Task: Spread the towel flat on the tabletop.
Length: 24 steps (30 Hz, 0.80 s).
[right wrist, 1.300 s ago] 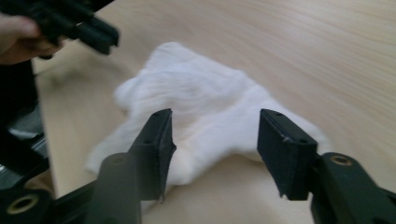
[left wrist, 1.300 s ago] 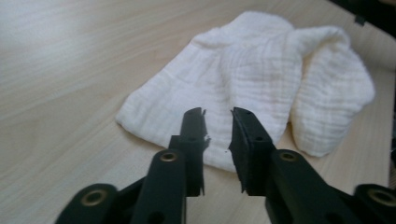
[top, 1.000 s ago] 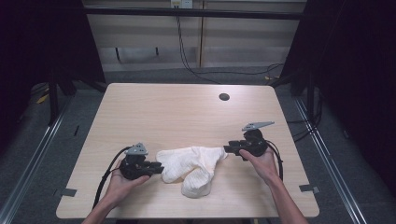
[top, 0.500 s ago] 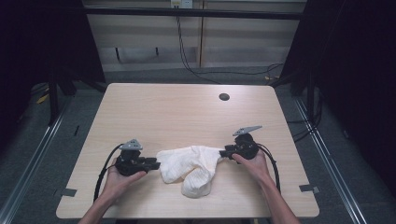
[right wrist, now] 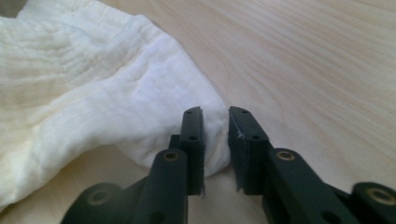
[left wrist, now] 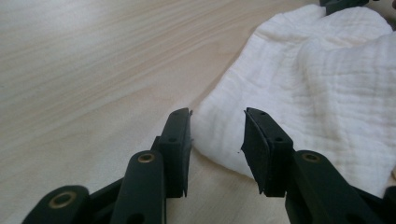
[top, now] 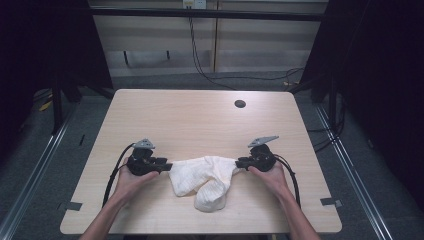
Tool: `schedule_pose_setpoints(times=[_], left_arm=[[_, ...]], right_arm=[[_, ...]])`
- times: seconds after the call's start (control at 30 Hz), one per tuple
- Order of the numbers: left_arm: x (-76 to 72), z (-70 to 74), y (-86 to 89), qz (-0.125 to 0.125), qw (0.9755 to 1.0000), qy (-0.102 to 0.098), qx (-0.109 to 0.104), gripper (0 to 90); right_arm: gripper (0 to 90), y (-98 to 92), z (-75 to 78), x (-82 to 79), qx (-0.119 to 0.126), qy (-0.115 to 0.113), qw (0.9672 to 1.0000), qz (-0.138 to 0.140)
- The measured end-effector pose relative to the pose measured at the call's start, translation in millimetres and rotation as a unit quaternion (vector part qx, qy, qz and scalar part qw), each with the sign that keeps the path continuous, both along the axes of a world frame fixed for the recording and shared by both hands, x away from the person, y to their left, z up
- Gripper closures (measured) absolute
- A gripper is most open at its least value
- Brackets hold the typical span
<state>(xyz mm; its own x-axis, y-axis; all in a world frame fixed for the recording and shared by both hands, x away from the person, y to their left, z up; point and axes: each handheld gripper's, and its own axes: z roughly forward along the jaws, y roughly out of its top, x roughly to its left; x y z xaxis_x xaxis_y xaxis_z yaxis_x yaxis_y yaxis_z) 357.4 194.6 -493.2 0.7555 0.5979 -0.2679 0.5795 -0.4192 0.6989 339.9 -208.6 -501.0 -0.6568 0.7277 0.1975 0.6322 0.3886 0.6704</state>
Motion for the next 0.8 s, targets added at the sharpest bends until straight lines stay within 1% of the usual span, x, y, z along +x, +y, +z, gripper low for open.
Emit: schedule_pose_setpoints(times=[0.03, 0.07, 0.1, 0.13, 0.17, 0.2, 0.23, 0.3, 0.37, 0.4, 0.43, 0.47, 0.5, 0.53, 0.57, 0.6, 0.63, 0.67, 0.7, 0.73, 0.77, 0.8], left_arm=[[1.2, -2.8, -0.8, -0.001, 1.0000, 0.002, 0.002, 61.3], [1.2, -2.8, -0.8, -0.001, 1.0000, 0.002, 0.002, 61.3], [0.8, -5.1, -3.2, -0.010, 0.9999, 0.004, 0.003, 61.3], [0.2, -5.9, -4.7, -0.011, 0.9998, 0.000, 0.014, 61.3], [-0.4, -7.3, -6.3, -0.011, 0.9998, 0.001, 0.016, 61.6], [-0.4, -7.8, -7.1, -0.017, 0.9998, 0.006, 0.010, 61.6], [-1.1, -7.4, -8.3, -0.018, 0.9997, 0.001, 0.015, 61.9], [-1.2, -8.4, -8.6, -0.021, 0.9997, 0.004, 0.008, 63.4], [-1.7, -8.4, -7.7, -0.025, 0.9996, 0.004, 0.010, 65.3], [-2.4, -8.9, -7.3, -0.030, 0.9995, 0.007, 0.007, 66.8], [-2.9, -9.7, -6.9, -0.031, 0.9995, 0.003, 0.005, 72.4], [-3.2, -10.4, -6.8, -0.030, 0.9995, 0.008, 0.000, 75.2], [-4.0, -10.8, -9.1, -0.036, 0.9993, 0.008, 0.001, 77.7], [-4.1, -10.9, -11.3, -0.042, 0.9991, 0.007, 0.004, 80.3], [-4.3, -10.7, -13.1, -0.041, 0.9991, 0.001, 0.009, 83.1], [-4.3, -10.7, -13.1, -0.041, 0.9991, 0.001, 0.009, 85.7], [-2.9, -11.1, -13.5, -0.033, 0.9994, 0.007, 0.004, 86.2], [-2.9, -11.1, -13.5, -0.033, 0.9994, 0.007, 0.004, 86.5], [-3.2, -9.9, -13.9, -0.034, 0.9993, 0.008, 0.010, 87.1], [-3.2, -9.9, -13.9, -0.034, 0.9993, 0.008, 0.010, 87.1], [-3.4, -8.4, -12.8, -0.035, 0.9993, 0.012, 0.004, 87.2], [-3.4, -8.4, -12.8, -0.035, 0.9993, 0.012, 0.004, 87.2]], right_arm=[[82.1, 1.3, -0.1, -0.2, 0.001, 0.004, 1.0000, 0.002], [82.1, 1.3, -0.1, -0.2, 0.001, 0.004, 1.0000, 0.002], [83.1, 2.0, -0.3, -0.5, 0.002, 0.007, 1.0000, 0.002], [84.5, 2.4, -0.7, -0.4, 0.005, 0.007, 1.0000, 0.003], [85.2, 3.0, -0.7, -0.7, 0.007, 0.010, 0.9999, 0.004], [85.2, 3.0, -0.7, -0.7, 0.007, 0.010, 0.9999, 0.004], [85.4, 3.0, -0.8, -0.7, 0.008, 0.011, 0.9999, 0.004], [85.8, 2.1, -1.3, -0.2, 0.012, 0.013, 0.9998, 0.005], [86.1, 1.4, -1.9, -0.1, 0.020, 0.017, 0.9996, 0.005], [86.2, 0.9, -2.0, -0.3, 0.022, 0.019, 0.9996, 0.004], [86.5, 0.8, -2.0, -0.8, 0.027, 0.022, 0.9994, 0.005], [86.5, 0.8, -2.0, -0.8, 0.027, 0.022, 0.9994, 0.005], [86.6, 1.6, -1.1, -1.3, 0.030, 0.021, 0.9993, 0.011], [86.6, 2.0, -0.4, -1.6, 0.031, 0.019, 0.9993, 0.011], [86.6, 2.3, 0.6, -1.9, 0.036, 0.020, 0.9991, 0.012], [86.6, 2.3, 0.6, -1.9, 0.036, 0.020, 0.9991, 0.012], [86.7, 1.6, 1.7, -1.7, 0.041, 0.017, 0.9989, 0.012], [86.7, 1.6, 1.7, -1.7, 0.041, 0.017, 0.9989, 0.012], [86.7, 0.5, 3.2, -2.0, 0.048, 0.017, 0.9987, 0.011], [86.8, -0.5, 4.5, -2.4, 0.054, 0.019, 0.9983, 0.011], [86.9, -1.4, 6.2, -2.8, 0.058, 0.017, 0.9981, 0.012], [86.9, -1.4, 6.2, -2.8, 0.058, 0.017, 0.9981, 0.012]])
